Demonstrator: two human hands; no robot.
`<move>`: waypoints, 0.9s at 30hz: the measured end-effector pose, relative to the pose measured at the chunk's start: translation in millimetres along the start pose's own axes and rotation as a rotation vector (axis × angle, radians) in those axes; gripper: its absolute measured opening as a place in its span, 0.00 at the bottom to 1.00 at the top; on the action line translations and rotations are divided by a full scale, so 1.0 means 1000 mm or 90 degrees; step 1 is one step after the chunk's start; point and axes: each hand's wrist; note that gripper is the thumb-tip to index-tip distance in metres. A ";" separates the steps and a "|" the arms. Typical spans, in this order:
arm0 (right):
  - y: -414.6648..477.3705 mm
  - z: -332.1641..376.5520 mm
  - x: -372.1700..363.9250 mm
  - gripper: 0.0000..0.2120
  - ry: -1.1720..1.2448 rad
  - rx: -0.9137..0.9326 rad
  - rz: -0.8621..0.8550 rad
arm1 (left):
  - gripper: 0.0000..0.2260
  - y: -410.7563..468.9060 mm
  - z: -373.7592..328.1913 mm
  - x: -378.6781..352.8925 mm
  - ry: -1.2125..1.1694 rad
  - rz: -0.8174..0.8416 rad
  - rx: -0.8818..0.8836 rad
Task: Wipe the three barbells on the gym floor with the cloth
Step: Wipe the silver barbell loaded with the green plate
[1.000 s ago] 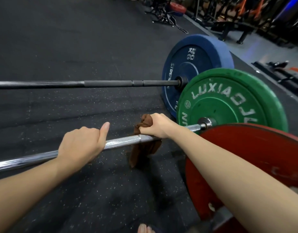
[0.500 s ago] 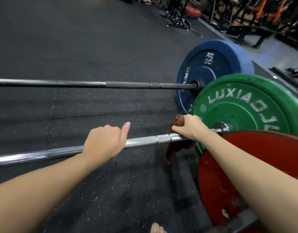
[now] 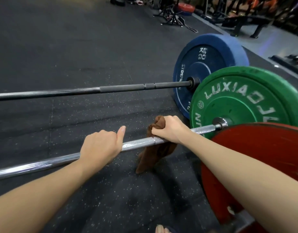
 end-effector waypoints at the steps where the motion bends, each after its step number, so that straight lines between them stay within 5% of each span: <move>1: 0.001 -0.002 0.002 0.13 0.008 -0.002 0.004 | 0.29 0.000 0.000 0.000 0.001 0.001 0.002; 11: 0.021 -0.060 0.030 0.13 -0.023 -0.098 -0.084 | 0.32 -0.001 0.001 0.000 -0.077 -0.004 0.006; 27: 0.014 -0.034 0.008 0.21 -0.096 -0.125 -0.122 | 0.30 0.002 -0.001 -0.001 -0.018 -0.006 0.001</move>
Point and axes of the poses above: each hand's wrist, its own y-axis towards the middle knuckle, its own x-axis out of the back of the hand, z = x × y, and after that the axes turned 13 degrees about -x, right-handed
